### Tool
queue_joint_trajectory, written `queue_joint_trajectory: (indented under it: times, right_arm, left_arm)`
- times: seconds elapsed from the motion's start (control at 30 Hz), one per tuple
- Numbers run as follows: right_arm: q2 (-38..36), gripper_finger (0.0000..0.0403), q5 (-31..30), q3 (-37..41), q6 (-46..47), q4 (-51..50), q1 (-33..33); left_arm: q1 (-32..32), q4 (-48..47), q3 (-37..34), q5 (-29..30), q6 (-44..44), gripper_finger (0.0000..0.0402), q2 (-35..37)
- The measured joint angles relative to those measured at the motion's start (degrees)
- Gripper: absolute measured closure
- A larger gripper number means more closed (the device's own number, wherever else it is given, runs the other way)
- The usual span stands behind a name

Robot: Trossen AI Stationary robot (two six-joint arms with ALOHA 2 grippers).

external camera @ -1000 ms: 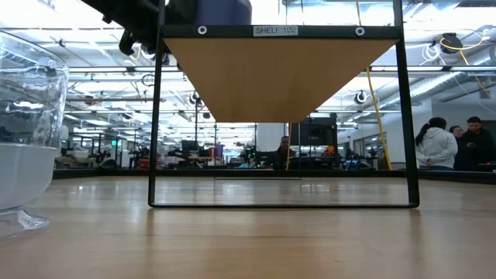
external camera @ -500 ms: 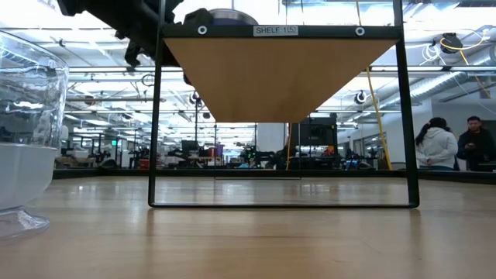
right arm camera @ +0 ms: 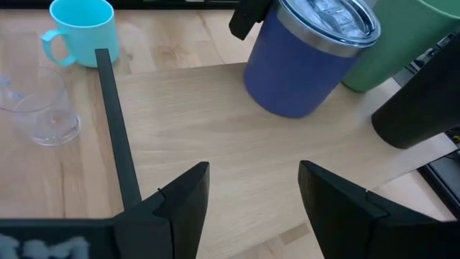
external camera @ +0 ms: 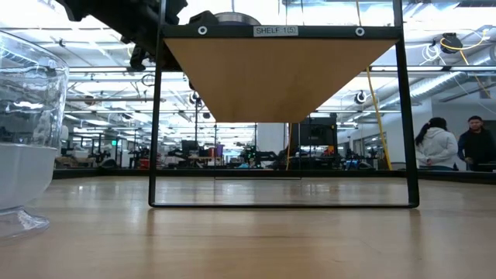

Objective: Stack small to large cups/mugs on shelf
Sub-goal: Put the purple mug on the shelf

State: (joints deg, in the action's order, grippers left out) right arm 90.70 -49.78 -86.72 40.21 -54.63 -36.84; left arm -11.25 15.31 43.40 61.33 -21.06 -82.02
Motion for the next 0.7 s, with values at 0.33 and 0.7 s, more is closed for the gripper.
queue_joint_trajectory:
  times: [0.33,0.7]
  right_arm:
    - [0.0,0.0197,0.0,0.0,0.5,0.0,0.0]
    - [0.0,0.0197,0.1,0.0,0.7,0.0,0.0]
  left_arm:
    - [0.0,-0.6,0.0,-6.1,1.4,0.026,1.2]
    - [-0.5,-5.2,0.0,-8.9,1.4,0.0231,2.3]
